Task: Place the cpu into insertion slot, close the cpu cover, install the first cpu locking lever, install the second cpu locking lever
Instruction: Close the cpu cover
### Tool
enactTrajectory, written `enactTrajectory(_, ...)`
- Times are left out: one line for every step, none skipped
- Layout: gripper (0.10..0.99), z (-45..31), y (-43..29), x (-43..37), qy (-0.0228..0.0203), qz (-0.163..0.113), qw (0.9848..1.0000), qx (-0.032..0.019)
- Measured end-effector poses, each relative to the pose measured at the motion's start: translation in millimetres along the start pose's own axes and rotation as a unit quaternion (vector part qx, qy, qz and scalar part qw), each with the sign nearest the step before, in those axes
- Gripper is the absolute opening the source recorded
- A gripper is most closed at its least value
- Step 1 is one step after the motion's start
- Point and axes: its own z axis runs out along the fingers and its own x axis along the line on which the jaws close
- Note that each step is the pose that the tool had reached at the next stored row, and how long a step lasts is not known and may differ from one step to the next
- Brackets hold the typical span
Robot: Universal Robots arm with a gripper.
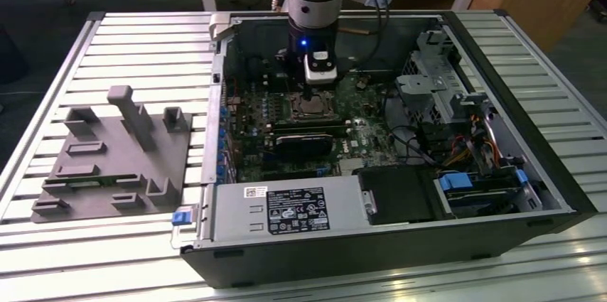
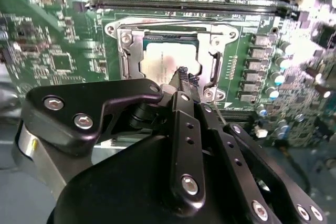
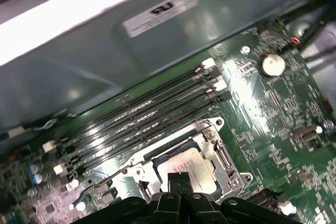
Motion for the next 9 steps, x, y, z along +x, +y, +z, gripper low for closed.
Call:
enactTrajectory(0.106, 0.0, 0.0, 0.0, 0.0005, -0.010, 1.0000, 0.0000)
enactTrajectory(0.106, 0.0, 0.0, 0.0, 0.0009, -0.019, 0.9998, -0.0001)
enactTrajectory(0.106, 0.0, 0.0, 0.0, 0.0013, -0.028, 0.9996, -0.0001)
enactTrajectory(0.106, 0.0, 0.0, 0.0, 0.0017, -0.036, 0.9993, -0.0001)
enactTrajectory(0.106, 0.0, 0.0, 0.0, 0.0022, -0.046, 0.9990, -0.0001)
enactTrajectory(0.106, 0.1, 0.0, 0.0, 0.0026, -0.054, 0.9985, -0.0002)
enactTrajectory(0.106, 0.1, 0.0, 0.0, 0.0030, -0.063, 0.9980, -0.0002)
enactTrajectory(0.106, 0.1, 0.0, 0.0, 0.0034, -0.072, 0.9974, -0.0002)
enactTrajectory(0.106, 0.1, 0.0, 0.0, 0.0039, -0.082, 0.9966, -0.0003)
